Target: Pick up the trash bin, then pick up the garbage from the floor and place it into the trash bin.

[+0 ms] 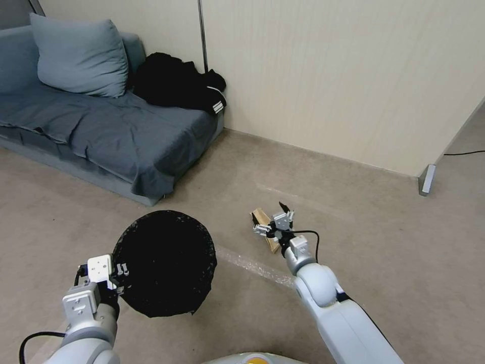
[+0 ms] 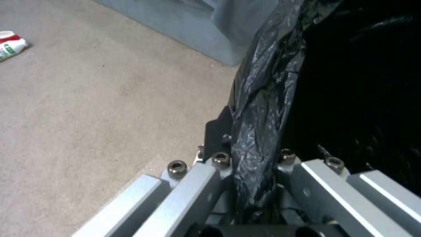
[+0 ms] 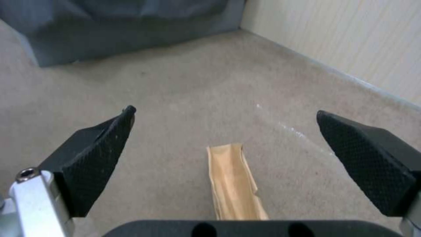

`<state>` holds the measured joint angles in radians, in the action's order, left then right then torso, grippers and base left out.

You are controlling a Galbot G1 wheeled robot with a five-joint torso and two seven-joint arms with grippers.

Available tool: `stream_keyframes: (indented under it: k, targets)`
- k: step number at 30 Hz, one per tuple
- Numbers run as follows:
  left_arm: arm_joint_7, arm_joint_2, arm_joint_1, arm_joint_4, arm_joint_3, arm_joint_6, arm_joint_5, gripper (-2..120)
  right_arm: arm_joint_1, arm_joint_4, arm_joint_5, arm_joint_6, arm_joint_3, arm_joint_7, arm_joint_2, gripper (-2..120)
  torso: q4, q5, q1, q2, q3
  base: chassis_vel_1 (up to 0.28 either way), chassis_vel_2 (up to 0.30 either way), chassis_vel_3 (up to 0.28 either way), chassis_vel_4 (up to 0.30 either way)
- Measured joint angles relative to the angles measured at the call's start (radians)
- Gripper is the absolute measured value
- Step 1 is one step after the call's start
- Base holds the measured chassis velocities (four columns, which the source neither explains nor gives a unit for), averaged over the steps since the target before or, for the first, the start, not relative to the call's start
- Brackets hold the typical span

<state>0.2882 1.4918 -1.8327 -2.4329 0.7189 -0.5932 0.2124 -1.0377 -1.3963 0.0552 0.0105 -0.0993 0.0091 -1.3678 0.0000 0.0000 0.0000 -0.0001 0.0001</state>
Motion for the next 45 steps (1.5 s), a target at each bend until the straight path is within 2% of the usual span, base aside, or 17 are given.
stream_keyframes:
  k: [15, 24, 34, 45]
  targets:
    - [0.002, 0.014, -0.022, -0.011, -0.01, 0.008, -0.029, 1, 0.144, 0.397, -0.085, -0.1, -0.038, -0.064, -0.065, 100, 0.0, 0.0001, 0.0, 0.0, 0.0, 0.0, 0.0, 0.0, 0.0]
    - [0.002, 0.015, -0.037, -0.021, -0.012, 0.012, -0.041, 1, 0.196, 0.532, -0.134, -0.163, -0.076, -0.082, -0.098, 100, 0.0, 0.0, 0.0, 0.0, 0.0, 0.0, 0.0, 0.0, 0.0]
    - [0.003, 0.02, -0.057, -0.029, -0.023, 0.027, -0.061, 1, 0.336, 0.782, -0.223, -0.232, -0.162, -0.126, -0.171, 100, 0.0001, 0.0, 0.0, 0.0, 0.0, 0.0, 0.0, 0.0, 0.0]
    - [0.003, 0.022, -0.063, -0.03, -0.037, 0.032, -0.078, 1, 0.433, 0.967, -0.301, -0.26, -0.246, -0.163, -0.215, 100, 0.0, 0.0, 0.0, 0.0, 0.0, 0.0, 0.0, 0.0, 0.0]
